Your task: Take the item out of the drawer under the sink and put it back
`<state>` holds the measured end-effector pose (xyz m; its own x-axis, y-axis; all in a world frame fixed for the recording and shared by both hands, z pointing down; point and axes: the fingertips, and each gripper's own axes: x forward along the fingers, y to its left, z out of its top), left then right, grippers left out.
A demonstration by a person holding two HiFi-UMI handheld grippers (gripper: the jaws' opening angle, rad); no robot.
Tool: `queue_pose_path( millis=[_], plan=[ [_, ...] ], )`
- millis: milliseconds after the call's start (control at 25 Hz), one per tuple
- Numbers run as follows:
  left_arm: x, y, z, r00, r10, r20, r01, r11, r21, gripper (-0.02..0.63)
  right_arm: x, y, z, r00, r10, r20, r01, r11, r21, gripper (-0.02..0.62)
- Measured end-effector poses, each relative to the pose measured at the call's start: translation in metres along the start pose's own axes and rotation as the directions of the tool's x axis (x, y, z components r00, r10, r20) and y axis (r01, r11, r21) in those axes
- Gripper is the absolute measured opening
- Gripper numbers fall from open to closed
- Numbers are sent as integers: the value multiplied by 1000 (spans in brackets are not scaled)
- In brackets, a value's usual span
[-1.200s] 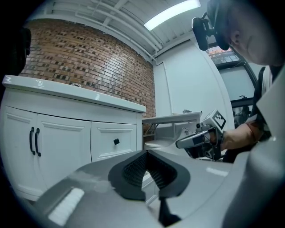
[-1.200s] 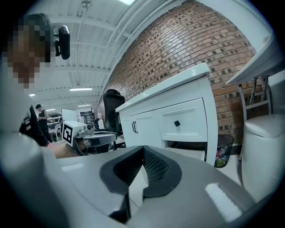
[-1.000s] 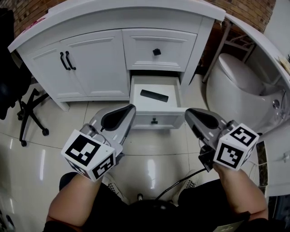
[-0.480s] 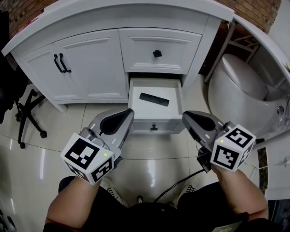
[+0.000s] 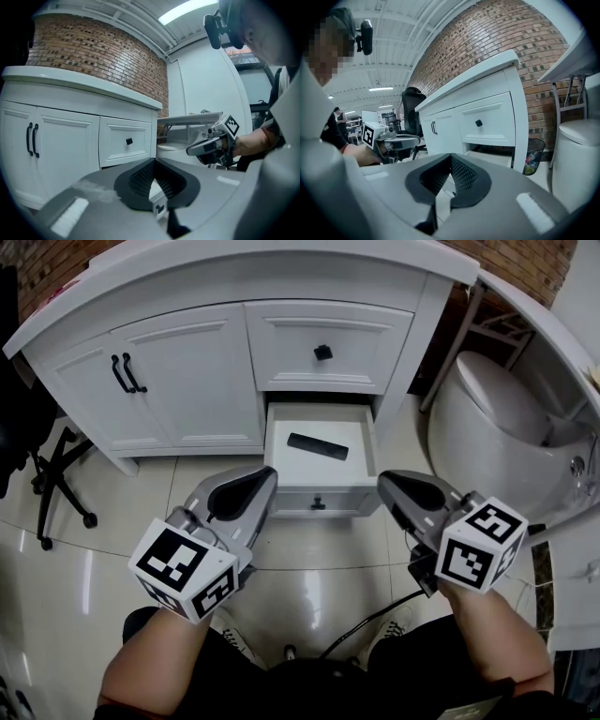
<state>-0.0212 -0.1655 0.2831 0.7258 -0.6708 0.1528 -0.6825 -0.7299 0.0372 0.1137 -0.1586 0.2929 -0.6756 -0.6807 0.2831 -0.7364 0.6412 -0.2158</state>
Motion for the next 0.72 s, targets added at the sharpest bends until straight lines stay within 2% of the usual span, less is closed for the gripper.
queue_pose_path(
  millis=[720],
  plan=[
    [-1, -1, 3, 1000, -5, 8, 5, 1000, 4, 5, 6, 4, 0, 1000, -15, -20, 14, 998, -60, 8]
  ],
)
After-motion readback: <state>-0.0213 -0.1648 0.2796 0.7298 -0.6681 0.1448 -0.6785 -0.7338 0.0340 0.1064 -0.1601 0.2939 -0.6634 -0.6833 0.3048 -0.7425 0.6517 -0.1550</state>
